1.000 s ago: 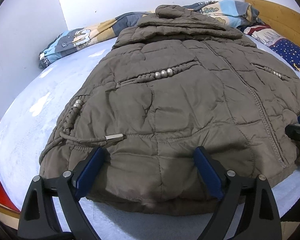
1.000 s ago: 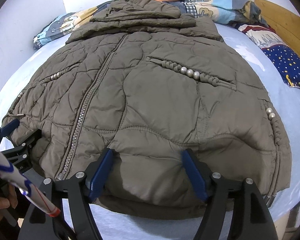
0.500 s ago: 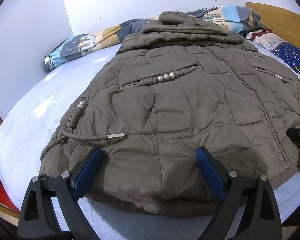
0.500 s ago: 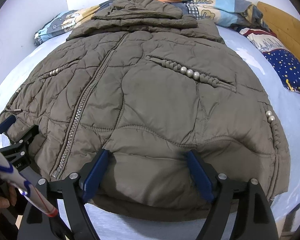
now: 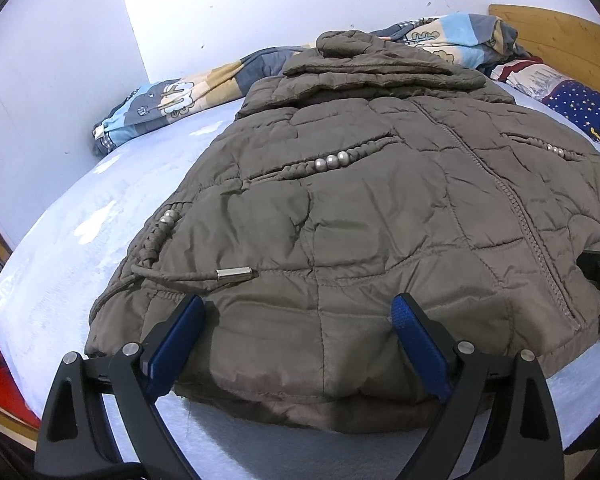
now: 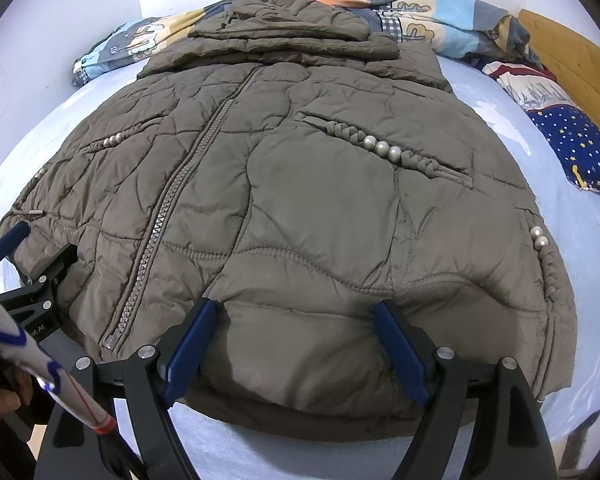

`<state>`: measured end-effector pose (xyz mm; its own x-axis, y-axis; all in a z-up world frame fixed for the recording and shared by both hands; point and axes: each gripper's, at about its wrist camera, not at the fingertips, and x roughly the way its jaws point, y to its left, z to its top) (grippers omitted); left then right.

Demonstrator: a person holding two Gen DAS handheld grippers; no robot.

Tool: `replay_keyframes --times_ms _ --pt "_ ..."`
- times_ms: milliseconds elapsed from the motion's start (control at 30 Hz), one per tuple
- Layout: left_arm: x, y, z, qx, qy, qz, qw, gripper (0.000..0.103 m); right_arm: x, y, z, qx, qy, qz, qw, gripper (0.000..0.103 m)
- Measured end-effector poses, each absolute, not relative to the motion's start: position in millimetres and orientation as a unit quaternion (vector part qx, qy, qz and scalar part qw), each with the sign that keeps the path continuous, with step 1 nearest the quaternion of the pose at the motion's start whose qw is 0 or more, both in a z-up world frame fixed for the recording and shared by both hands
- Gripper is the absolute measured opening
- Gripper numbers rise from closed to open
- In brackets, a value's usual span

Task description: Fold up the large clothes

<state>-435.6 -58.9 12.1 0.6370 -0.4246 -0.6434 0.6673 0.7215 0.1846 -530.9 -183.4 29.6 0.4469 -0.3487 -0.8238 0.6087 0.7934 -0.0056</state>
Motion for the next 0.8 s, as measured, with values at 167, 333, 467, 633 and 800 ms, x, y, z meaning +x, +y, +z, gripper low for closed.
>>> replay_keyframes --times_ms 167,333,467,633,800 --pt "-435 -57 16 0.212 0.294 -0.312 0.878 0.094 -533 -182 31 0.141 0.442 -0.285 0.839 0.085" --pt "-430 -51 31 0.22 0.309 -0.312 0.871 0.094 -543 -185 44 0.156 0.429 -0.274 0.847 0.085" --pt "-411 -29 50 0.168 0.324 -0.298 0.882 0.094 -575 -205 72 0.186 0.372 -0.3 0.858 0.085" --pt "-378 -2 56 0.115 0.354 -0.251 0.893 0.094 -616 -248 80 0.264 0.333 -0.367 0.827 0.085" --pt "-356 18 60 0.072 0.381 -0.236 0.891 0.094 -660 -285 79 0.342 0.301 -0.423 0.783 0.085"
